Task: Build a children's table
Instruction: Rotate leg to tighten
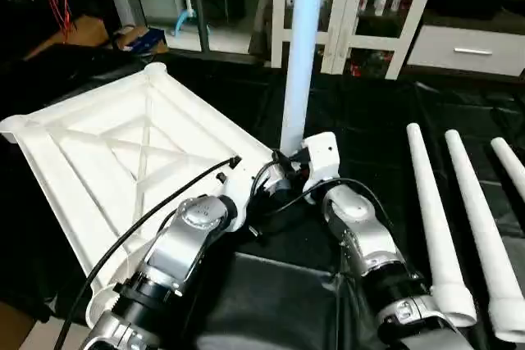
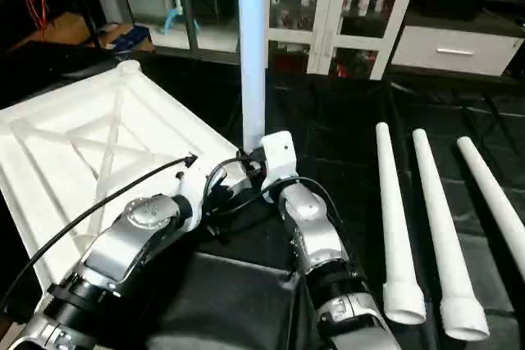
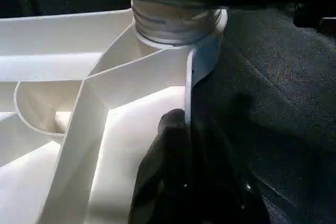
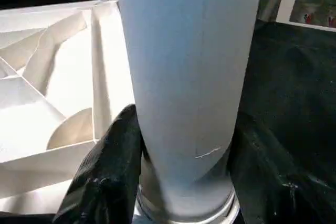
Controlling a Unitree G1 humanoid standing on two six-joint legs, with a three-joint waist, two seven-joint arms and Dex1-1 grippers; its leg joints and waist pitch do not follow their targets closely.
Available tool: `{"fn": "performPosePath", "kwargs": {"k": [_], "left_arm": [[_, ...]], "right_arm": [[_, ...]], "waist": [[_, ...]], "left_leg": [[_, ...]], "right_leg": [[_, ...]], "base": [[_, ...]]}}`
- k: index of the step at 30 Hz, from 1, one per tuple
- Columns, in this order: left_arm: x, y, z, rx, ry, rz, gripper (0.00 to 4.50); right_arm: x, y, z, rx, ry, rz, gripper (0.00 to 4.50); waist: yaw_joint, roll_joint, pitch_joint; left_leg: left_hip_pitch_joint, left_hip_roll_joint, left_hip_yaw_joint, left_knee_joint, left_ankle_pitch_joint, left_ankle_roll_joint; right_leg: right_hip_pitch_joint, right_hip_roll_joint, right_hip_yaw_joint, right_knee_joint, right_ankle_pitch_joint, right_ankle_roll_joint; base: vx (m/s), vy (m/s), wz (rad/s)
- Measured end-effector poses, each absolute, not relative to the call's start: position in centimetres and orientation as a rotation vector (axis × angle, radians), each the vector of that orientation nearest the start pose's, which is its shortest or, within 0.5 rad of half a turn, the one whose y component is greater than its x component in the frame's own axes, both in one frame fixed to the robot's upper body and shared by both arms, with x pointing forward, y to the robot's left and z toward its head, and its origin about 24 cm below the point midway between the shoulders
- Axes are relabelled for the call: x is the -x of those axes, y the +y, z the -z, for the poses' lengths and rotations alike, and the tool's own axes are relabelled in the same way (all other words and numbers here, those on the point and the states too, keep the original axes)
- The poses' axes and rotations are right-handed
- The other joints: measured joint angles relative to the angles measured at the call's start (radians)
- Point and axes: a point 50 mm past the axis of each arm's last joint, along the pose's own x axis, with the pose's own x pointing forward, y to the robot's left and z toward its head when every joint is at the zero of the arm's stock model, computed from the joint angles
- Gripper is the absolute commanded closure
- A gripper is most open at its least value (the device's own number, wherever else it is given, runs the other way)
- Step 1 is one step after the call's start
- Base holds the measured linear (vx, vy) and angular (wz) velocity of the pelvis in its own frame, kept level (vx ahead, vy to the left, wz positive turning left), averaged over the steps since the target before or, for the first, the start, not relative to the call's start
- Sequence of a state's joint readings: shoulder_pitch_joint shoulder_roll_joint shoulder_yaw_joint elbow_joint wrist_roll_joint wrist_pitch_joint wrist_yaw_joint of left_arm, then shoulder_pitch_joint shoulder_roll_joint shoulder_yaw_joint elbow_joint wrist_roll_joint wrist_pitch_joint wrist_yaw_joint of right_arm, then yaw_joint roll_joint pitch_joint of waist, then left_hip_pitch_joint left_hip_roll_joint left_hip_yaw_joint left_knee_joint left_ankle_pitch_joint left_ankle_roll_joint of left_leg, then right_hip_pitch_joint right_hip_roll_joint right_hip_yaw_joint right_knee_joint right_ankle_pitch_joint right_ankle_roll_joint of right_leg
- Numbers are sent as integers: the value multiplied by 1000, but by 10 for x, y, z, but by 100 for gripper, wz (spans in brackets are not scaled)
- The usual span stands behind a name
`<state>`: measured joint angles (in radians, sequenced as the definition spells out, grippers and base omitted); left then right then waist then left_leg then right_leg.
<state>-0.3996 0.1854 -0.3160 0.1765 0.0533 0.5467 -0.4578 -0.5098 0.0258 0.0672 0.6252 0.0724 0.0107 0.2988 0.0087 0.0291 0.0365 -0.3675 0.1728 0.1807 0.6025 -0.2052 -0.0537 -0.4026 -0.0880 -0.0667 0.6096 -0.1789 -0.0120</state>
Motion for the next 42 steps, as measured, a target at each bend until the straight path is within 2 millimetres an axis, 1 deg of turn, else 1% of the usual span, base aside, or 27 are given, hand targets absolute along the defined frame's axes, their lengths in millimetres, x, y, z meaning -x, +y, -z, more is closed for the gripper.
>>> {"fn": "performPosePath", "kwargs": {"k": [1, 2, 4, 5, 7, 10, 12, 13, 14, 16, 17, 18, 19, 22, 26, 28, 30, 32, 36, 37, 39, 40, 42], "left_arm": [[-300, 88, -43, -333, 430, 704, 450], [-300, 89, -44, -336, 429, 711, 450], [-296, 94, -44, -345, 423, 733, 450], [-295, 98, -44, -349, 421, 737, 450], [-288, 109, -45, -370, 410, 774, 450], [-276, 120, -45, -381, 400, 853, 450], [-268, 123, -45, -376, 403, 905, 450], [-263, 126, -46, -376, 410, 932, 450], [-258, 128, -46, -368, 415, 958, 450], [-255, 128, -46, -361, 421, 983, 450], [-252, 128, -46, -359, 425, 1001, 450], [-250, 128, -46, -358, 427, 1016, 450], [-249, 129, -45, -355, 429, 1023, 450], [-248, 131, -45, -354, 432, 1026, 450], [-248, 132, -45, -353, 433, 1025, 450], [-248, 132, -45, -353, 434, 1027, 450], [-247, 131, -45, -352, 434, 1031, 450], [-247, 131, -45, -352, 434, 1032, 450], [-247, 131, -45, -352, 435, 1033, 450], [-247, 131, -45, -352, 435, 1034, 450], [-247, 131, -45, -351, 436, 1035, 450], [-247, 132, -45, -350, 438, 1036, 450], [-246, 132, -45, -346, 441, 1042, 450]], "right_arm": [[-332, -75, -40, -39, 148, -501, 257], [-332, -75, -40, -50, 147, -517, 222], [-330, -76, -41, -76, 149, -564, 187], [-329, -77, -40, -94, 150, -592, 184], [-324, -80, -42, -138, 148, -687, 164], [-319, -91, -49, -138, 150, -839, 139], [-318, -99, -55, -117, 142, -913, 120], [-316, -103, -57, -113, 157, -964, 120], [-314, -107, -58, -110, 173, -1018, 102], [-312, -111, -58, -112, 192, -1056, 88], [-309, -116, -59, -96, 209, -1094, 88], [-305, -121, -59, -73, 221, -1122, 74], [-303, -125, -60, -59, 231, -1138, 63], [-297, -132, -57, -26, 277, -1189, 47], [-291, -133, -50, -6, 315, -1223, 47], [-291, -132, -50, -7, 312, -1225, 47], [-291, -130, -50, -12, 309, -1225, 73], [-292, -129, -50, -14, 305, -1215, 73], [-292, -127, -49, -15, 293, -1202, 119], [-293, -127, -49, -13, 293, -1197, 119], [-293, -127, -49, -12, 293, -1195, 149], [-293, -127, -49, -13, 293, -1194, 149], [-293, -128, -48, -13, 296, -1191, 167]], "waist": [[0, 0, 0], [-1, 0, 0], [-3, 0, 0], [-3, 0, 0], [-5, 0, 1], [-2, 0, 2], [5, 0, 2], [11, -2, 2], [15, -2, 3], [23, -2, 3], [28, -2, 3], [33, -3, 3], [35, -3, 3], [31, -3, 3], [28, -4, 4], [29, -4, 4], [29, -4, 4], [30, -4, 4], [30, -4, 4], [30, -4, 4], [31, -4, 4], [31, -4, 4], [31, -4, 4]], "left_leg": [[0, 0, 0, 0, 0, 0], [0, 0, 0, 0, 0, 0], [0, 0, 0, -1, 0, 0], [0, 1, 0, -1, 0, 0], [-1, 2, -1, -1, 0, 0], [-2, 2, -2, -1, 0, 0], [-2, 1, -1, 0, 0, 0], [-2, 1, -1, 0, 0, 0], [-2, 1, 0, 0, 0, 0], [-2, 1, 0, 0, 0, 1], [-1, 1, 1, 0, 0, 1], [-1, 1, 1, 0, 0, 1], [-1, 1, 1, 0, 0, 1], [0, 1, 2, 0, 0, 1], [0, 2, 1, 0, 0, 0], [0, 1, 1, 0, 0, 0], [0, 1, 1, 0, 0, 1], [0, 1, 1, 0, 0, 1], [0, 1, 1, 0, 0, 1], [0, 1, 1, 0, 0, 1], [0, 1, 1, 0, 0, 1], [0, 1, 1, 0, 0, 1], [0, 1, 1, 0, 0, 1]], "right_leg": [[0, 0, 0, 0, 0, 0], [0, 0, 0, 0, 0, 0], [-1, 0, 0, 0, -1, 1], [-1, 0, -1, 0, -1, 2], [-2, 1, -1, 0, -2, 3], [-2, 2, -1, -1, -3, 4], [-2, 1, -1, -1, -5, 3], [-2, 1, -1, -1, -5, 3], [-2, 1, -1, -1, -5, 3], [-2, 1, 0, -1, -5, 3], [-2, 1, 0, -1, -5, 3], [-1, 0, 0, -1, -5, 3], [-1, 0, 0, -1, -6, 3], [-1, 0, 0, 0, -6, 3], [-1, 0, 0, 1, -5, 3], [-1, 0, 0, 1, -5, 3], [-1, 0, 0, 1, -5, 3], [-1, 0, 0, 1, -6, 3], [-1, 0, 0, 1, -6, 3], [-1, 0, 0, 1, -6, 3], [-1, 0, 0, 1, -6, 3], [-1, 0, 0, 1, -5, 3], [-1, 0, 0, 1, -5, 3]], "base": [[0, 0, 0], [0, 0, 0], [0, 0, 0], [0, 0, 0], [0, 0, 0], [0, 0, 0], [0, 0, 0], [0, 0, 0], [0, 0, 0], [0, 0, 0], [0, 0, 0], [0, 0, 0], [0, 0, 0], [0, 0, 0], [0, 0, 0], [0, 0, 0], [0, 0, 0], [0, 0, 0], [0, 0, 0], [0, 0, 0], [0, 0, 0], [0, 0, 0], [0, 0, 0]]}}
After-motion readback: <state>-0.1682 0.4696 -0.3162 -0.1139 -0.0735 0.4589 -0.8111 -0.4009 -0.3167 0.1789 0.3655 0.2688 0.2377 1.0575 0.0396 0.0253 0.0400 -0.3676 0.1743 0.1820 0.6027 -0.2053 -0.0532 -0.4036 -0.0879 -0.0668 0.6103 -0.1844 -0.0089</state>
